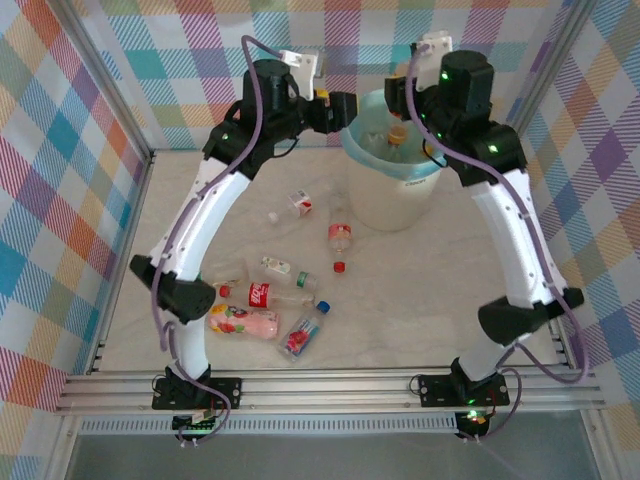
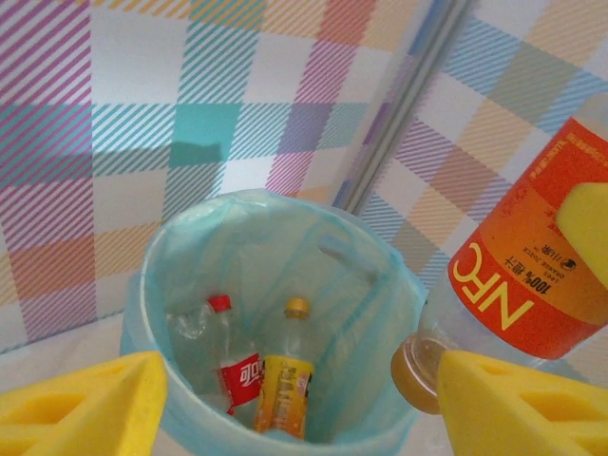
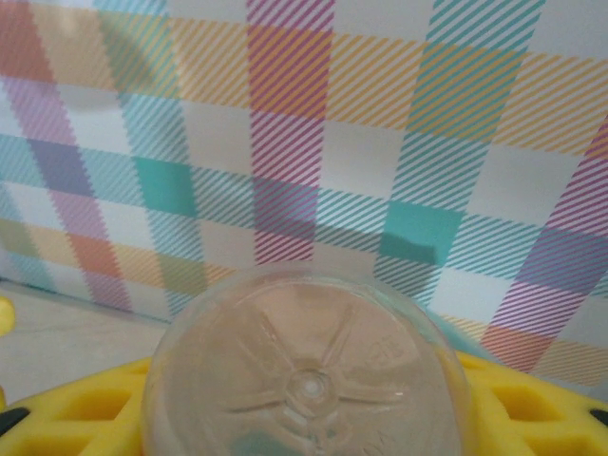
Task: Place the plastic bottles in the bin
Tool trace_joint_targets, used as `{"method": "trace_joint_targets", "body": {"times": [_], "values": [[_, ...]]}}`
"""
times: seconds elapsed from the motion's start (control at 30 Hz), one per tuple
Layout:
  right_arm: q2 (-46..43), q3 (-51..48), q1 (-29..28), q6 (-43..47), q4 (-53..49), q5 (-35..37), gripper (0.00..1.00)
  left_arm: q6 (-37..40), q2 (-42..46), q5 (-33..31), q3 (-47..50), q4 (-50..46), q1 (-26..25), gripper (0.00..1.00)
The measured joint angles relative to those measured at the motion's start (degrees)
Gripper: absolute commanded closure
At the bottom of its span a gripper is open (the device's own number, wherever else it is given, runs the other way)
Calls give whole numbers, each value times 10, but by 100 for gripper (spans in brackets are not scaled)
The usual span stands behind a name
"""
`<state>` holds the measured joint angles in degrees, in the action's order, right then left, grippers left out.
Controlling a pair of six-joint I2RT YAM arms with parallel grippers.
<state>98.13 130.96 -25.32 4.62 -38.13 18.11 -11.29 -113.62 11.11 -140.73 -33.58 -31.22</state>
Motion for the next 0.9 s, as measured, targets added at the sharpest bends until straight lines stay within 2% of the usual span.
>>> {"method": "trace_joint_targets", "body": {"times": [0.13,0.33,0.53,0.9], "values": [[83,69,0,23,-3,45,50,-30,-85,22,-71,-10,26,26],[170,106,0,21,-3,89,50,-64,-158,47,-91,-8,48,26],[243,133,0,4,6,105,48,-74,-177,63,-92,-8,53,26],[322,133,9,9,39,133,43,-71,-177,80,-97,-23,56,27]]}}
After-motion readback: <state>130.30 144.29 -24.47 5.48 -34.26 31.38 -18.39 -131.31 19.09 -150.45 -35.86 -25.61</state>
